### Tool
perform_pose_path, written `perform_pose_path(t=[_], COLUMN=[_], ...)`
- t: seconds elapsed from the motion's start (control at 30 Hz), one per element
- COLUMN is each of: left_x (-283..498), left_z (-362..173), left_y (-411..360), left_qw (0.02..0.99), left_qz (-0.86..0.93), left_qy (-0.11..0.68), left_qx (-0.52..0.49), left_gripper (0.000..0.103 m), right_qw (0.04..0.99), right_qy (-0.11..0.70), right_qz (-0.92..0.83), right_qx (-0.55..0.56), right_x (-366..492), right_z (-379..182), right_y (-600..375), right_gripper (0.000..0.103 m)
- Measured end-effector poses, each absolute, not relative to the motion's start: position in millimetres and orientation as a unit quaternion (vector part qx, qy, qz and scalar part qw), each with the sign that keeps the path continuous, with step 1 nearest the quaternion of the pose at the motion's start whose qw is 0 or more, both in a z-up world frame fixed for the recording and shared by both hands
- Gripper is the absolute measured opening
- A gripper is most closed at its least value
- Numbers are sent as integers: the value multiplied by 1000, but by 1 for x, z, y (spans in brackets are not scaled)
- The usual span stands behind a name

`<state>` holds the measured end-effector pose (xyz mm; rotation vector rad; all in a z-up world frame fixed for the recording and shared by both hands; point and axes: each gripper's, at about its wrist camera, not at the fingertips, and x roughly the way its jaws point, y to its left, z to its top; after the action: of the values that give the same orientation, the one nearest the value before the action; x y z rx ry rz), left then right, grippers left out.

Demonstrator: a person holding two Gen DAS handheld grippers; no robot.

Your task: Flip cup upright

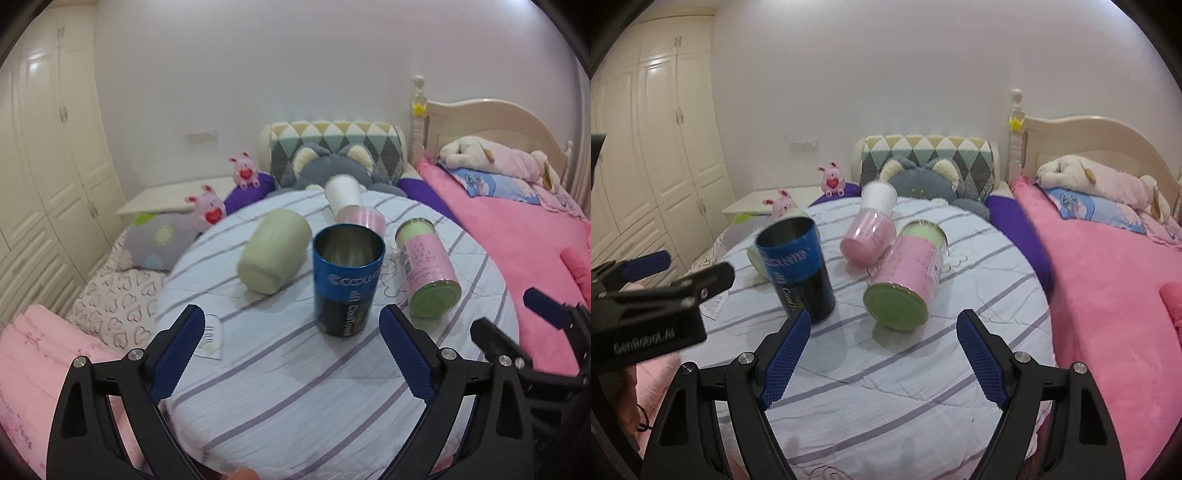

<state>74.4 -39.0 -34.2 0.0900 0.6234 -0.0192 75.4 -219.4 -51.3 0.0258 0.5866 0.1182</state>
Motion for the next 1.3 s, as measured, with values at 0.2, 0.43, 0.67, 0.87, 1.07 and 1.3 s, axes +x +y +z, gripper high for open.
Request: perform_pose_path(t=[0.2,0.43,0.67,0.87,1.07,1.3], left_x=[47,23,6,2,3,0], left_z=[-24,-16,-11,-12,-12,-11], left_y=[-19,0,15,20,20,17], left_qw=[958,963,969,969,970,972], left_qz=[-10,-15,-12,-9,-8,-18], left_qy=[285,266,247,245,244,234], left_qx=[39,32,13,7,8,7], left_gripper=[98,98,103,103,103,103], right_qw=[966,975,978,978,978,979], right_qy=[255,221,204,205,207,201], right_qz=[45,35,31,29,29,28], right_qx=[0,-7,-21,-26,-27,-19], right_x=[53,32,20,16,16,13], right_z=[-34,-14,-6,-5,-5,-5], right_y=[-203,-187,-172,-168,-166,-169], right_gripper=[83,83,83,83,83,83])
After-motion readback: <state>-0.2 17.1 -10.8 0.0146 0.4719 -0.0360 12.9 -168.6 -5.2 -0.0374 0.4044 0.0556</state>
